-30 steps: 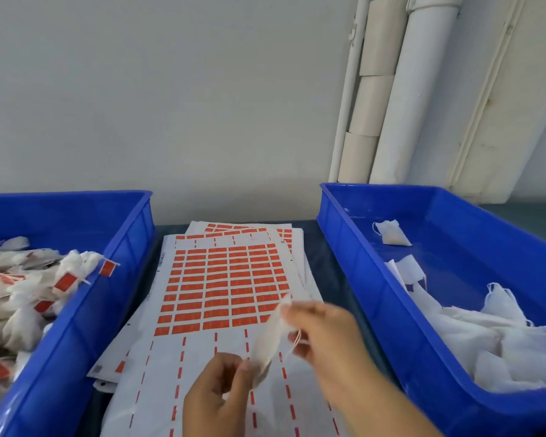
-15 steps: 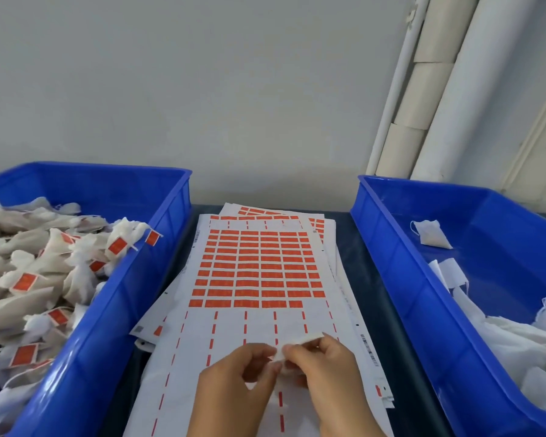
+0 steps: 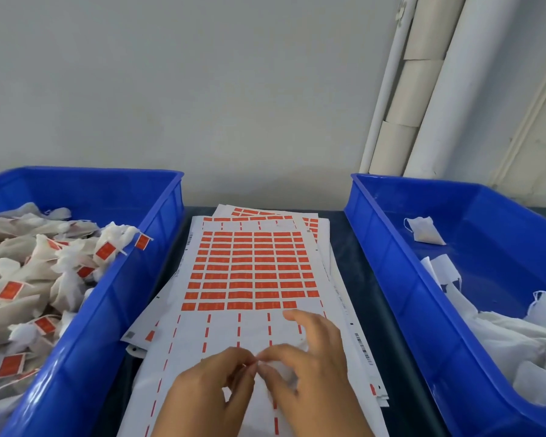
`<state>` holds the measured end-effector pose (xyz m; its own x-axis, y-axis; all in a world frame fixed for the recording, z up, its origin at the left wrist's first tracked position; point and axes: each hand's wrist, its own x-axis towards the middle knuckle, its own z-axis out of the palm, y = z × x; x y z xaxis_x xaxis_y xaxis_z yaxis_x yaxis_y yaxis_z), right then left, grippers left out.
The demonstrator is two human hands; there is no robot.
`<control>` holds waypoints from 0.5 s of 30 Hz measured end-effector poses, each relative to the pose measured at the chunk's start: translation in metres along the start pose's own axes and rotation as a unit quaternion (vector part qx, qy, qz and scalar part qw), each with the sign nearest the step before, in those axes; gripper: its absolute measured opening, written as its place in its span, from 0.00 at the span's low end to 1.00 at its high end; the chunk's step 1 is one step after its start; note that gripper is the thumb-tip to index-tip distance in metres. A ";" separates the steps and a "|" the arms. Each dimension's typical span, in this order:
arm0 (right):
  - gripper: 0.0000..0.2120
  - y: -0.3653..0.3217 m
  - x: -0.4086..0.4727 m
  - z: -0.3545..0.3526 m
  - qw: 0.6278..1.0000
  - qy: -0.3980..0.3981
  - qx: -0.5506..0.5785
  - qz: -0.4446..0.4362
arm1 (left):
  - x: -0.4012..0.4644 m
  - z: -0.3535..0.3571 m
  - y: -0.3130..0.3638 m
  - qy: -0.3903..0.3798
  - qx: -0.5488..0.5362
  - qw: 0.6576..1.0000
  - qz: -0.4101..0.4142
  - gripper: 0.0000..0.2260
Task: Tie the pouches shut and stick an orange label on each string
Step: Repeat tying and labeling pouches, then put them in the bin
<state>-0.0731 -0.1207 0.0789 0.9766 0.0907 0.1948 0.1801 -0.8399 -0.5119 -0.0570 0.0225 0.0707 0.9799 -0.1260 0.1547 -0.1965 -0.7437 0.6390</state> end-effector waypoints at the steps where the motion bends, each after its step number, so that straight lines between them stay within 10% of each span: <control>1: 0.14 0.002 0.001 0.002 1.000 0.005 -0.004 -0.008 | 0.001 -0.001 0.002 -0.001 0.006 1.000 -0.005 0.10; 15: 0.05 0.020 0.009 0.008 0.971 0.206 0.013 -0.119 | 0.003 0.000 0.012 -0.044 0.036 0.998 -0.037 0.09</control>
<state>-0.0593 -0.1319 0.0638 0.7786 0.0538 0.6252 0.4022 -0.8075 -0.4314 -0.0562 0.0136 0.0790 0.9916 -0.1231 0.0401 -0.1229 -0.7979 0.5901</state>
